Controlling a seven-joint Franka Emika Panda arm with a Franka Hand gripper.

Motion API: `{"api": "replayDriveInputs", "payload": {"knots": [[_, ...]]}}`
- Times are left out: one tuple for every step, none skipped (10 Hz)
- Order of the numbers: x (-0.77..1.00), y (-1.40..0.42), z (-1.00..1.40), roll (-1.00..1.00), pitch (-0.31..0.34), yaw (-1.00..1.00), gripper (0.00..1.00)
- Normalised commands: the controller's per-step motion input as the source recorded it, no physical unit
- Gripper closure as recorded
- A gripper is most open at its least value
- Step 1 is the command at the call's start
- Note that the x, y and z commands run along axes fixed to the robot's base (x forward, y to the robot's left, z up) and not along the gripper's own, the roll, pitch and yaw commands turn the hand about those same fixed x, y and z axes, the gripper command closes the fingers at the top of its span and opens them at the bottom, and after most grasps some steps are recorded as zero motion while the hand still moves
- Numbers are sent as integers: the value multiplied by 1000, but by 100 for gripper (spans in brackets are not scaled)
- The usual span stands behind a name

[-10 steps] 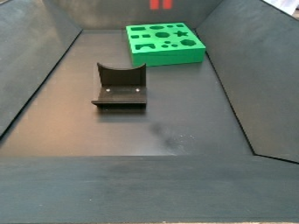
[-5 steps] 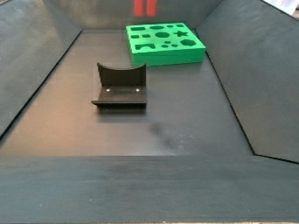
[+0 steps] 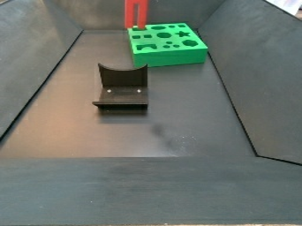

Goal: Pick up the double-square object. Move up. Move to above the board. Insert the double-square object.
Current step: Insert the double-square object.

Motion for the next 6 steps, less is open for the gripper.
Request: {"api": "replayDriveInputs", "payload": {"knots": [[283,-57,-606,291,-64,243,100],[-26,-194,-689,316,-13,157,100],[-583,-34,-491,240,0,97,100],[-37,0,0,0,4,0,100],[-63,0,-40,0,0,0,100],[-260,94,126,0,0,-23,100]]}}
